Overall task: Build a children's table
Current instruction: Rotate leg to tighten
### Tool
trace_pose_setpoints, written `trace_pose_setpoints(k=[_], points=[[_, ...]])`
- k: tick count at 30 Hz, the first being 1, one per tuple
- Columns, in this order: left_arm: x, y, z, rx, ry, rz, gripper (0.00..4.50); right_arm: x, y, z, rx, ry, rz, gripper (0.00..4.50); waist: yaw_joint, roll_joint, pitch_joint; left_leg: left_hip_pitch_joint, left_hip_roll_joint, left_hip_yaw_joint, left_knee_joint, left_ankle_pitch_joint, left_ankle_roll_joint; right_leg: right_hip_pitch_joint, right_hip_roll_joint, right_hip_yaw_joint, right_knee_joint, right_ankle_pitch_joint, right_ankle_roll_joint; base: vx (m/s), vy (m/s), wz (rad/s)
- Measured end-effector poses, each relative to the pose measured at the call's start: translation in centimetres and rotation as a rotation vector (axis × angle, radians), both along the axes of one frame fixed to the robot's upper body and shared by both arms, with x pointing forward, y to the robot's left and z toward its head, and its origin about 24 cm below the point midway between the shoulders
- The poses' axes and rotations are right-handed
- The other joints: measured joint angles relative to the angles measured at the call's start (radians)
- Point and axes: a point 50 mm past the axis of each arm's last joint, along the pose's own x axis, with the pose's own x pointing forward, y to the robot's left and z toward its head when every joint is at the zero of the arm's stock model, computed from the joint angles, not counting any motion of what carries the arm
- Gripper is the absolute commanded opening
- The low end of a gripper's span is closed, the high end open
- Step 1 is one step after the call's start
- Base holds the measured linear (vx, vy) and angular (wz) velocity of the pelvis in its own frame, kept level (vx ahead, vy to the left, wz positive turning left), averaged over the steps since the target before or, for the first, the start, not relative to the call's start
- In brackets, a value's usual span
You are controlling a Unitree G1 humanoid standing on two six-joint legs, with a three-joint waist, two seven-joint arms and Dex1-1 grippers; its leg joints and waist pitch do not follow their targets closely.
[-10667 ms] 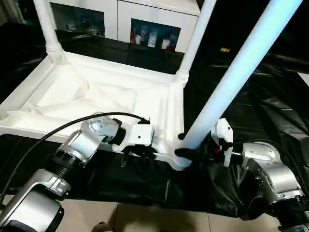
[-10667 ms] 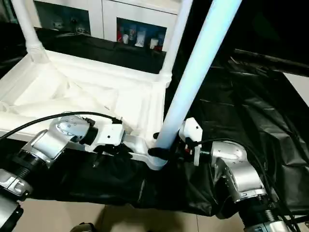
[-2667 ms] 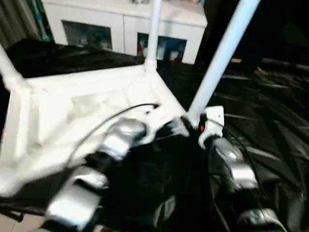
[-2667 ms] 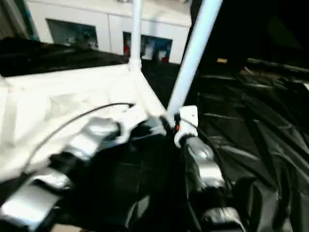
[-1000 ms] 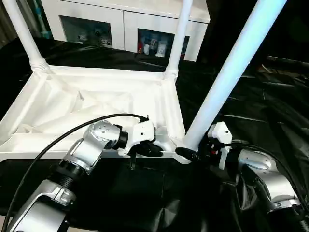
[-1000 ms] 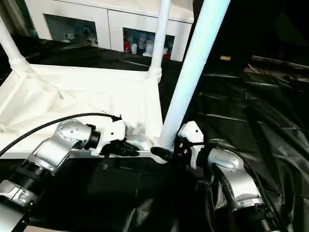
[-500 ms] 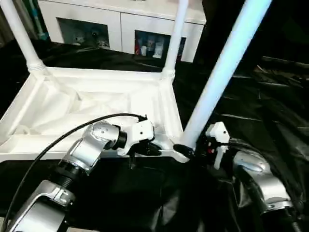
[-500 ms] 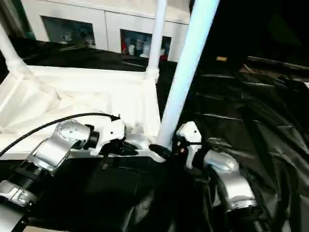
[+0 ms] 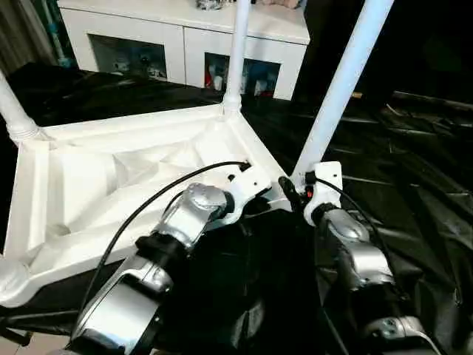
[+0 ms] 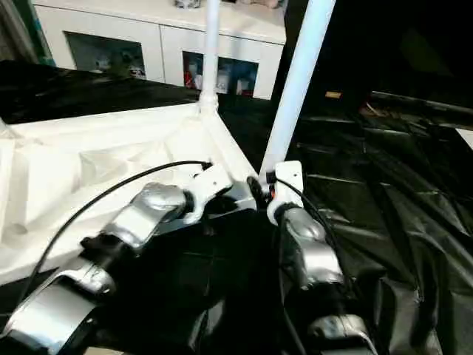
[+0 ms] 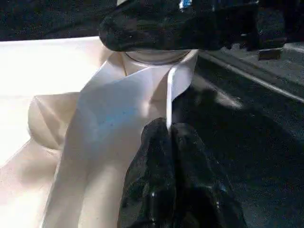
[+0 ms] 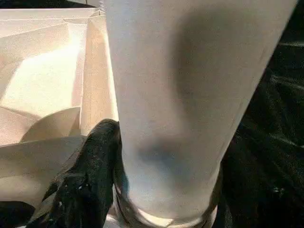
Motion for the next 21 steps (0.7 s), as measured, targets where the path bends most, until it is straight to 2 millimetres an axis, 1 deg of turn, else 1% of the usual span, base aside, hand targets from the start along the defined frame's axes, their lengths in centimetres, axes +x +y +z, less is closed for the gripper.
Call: trace_pose_setpoints(k=[1, 2, 3, 5, 8, 9, 11, 13, 15, 18, 20, 21], points=[[0.0, 0.0, 0.0, 0.0, 0.0, 0.0, 0.0, 0.0, 0.0, 0.0, 0.0, -0.001, 0.0, 2.98, 0.001, 0.0, 0.0, 0.0, 0.0, 0.0, 0.0, 0.0, 0.0, 0.0, 0.0, 0.0, 0.0, 0.001, -0.002, 0.0, 0.0, 0.0], [0.0, 0.0, 0.0, 0.0, -0.001, -0.001, 0.0, 0.0, -0.1, 0.0, 0.006, -0.004, 0.002, 3.19, 0.002, 0.0, 0.0, 0.0, 0.0, 0.0, 0.0, 0.0, 0.0, 0.0, 0.0, 0.0, 0.0, 0.002, -0.003, 0.0, 0.0, 0.0], [0.0, 0.0, 0.0, 0.001, -0.002, -0.002, 0.0, -0.1, -0.2, -0.1, 0.021, -0.005, 0.007, 3.33, 0.003, 0.0, 0.0, 0.0, 0.0, 0.0, -0.001, 0.0, 0.0, 0.0, 0.0, 0.0, 0.0, 0.002, -0.002, 0.0, 0.0, 0.0], [0.1, 0.2, 0.0, 0.004, -0.007, 0.004, 0.0, -0.5, -0.2, -0.3, 0.04, -0.007, 0.039, 3.42, 0.002, -0.001, -0.001, 0.001, 0.0, 0.0, -0.001, 0.0, 0.0, 0.0, 0.0, 0.0, 0.0, 0.002, -0.002, 0.0, 0.0, 0.0], [0.3, 0.9, 0.1, 0.015, -0.016, 0.014, 0.0, -1.2, -0.5, -0.7, 0.055, 0.001, 0.104, 3.76, -0.007, -0.001, -0.001, 0.001, 0.0, -0.001, -0.001, 0.0, 0.0, -0.001, 0.0, -0.001, 0.0, 0.0, 0.001, 0.0, 0.0, 0.0], [0.4, 1.3, 0.2, 0.021, -0.015, 0.004, 0.0, -1.6, -1.2, -0.7, 0.041, 0.006, 0.151, 3.76, -0.01, -0.001, 0.0, 0.0, 0.0, -0.001, -0.001, 0.0, 0.0, -0.001, 0.0, -0.001, -0.001, -0.001, 0.002, 0.0, 0.0, 0.0], [0.4, 1.8, 0.3, 0.025, -0.009, -0.011, 0.0, -2.3, -1.4, -0.7, 0.036, 0.012, 0.244, 3.8, -0.018, -0.001, 0.0, 0.0, 0.0, -0.002, -0.002, 0.0, 0.0, -0.002, 0.0, -0.001, -0.001, -0.001, 0.002, 0.0, 0.0, 0.0], [0.3, 2.4, 0.5, 0.033, -0.014, -0.042, 0.0, -3.1, -2.0, -0.4, 0.019, 0.007, 0.342, 3.8, -0.024, -0.001, 0.001, 0.0, 0.0, -0.003, -0.004, 0.0, 0.0, -0.003, 0.001, -0.002, -0.001, 0.0, 0.002, 0.0, 0.0, 0.0], [-0.1, 3.3, 0.9, 0.048, -0.011, -0.116, 0.0, -4.2, -2.8, 0.1, -0.018, 0.004, 0.482, 3.8, -0.024, 0.0, 0.001, -0.001, 0.0, -0.004, -0.006, 0.0, 0.0, -0.006, 0.002, -0.002, -0.001, 0.001, -0.001, 0.0, 0.0, 0.0], [-0.5, 4.4, 1.2, 0.054, 0.0, -0.183, 0.0, -4.5, -3.8, 0.9, -0.033, -0.015, 0.547, 3.8, -0.019, -0.001, 0.001, -0.001, 0.001, -0.004, -0.011, 0.0, 0.0, -0.007, 0.002, -0.003, -0.001, -0.001, -0.001, 0.0, 0.0, 0.0], [-0.8, 5.2, 1.5, 0.074, 0.004, -0.228, 0.0, -4.7, -3.8, 1.2, -0.025, -0.019, 0.579, 3.8, -0.017, -0.001, 0.001, -0.002, 0.001, -0.004, -0.012, 0.0, 0.0, -0.008, 0.002, -0.003, 0.0, -0.003, -0.002, 0.0, 0.0, 0.0], [-1.2, 5.6, 1.7, 0.081, 0.016, -0.278, 0.0, -4.9, -3.8, 1.4, -0.024, -0.02, 0.608, 3.8, -0.017, 0.0, 0.001, -0.004, 0.001, -0.003, -0.013, 0.001, 0.001, -0.011, 0.002, -0.003, 0.0, -0.003, -0.003, 0.0, 0.0, 0.0]])
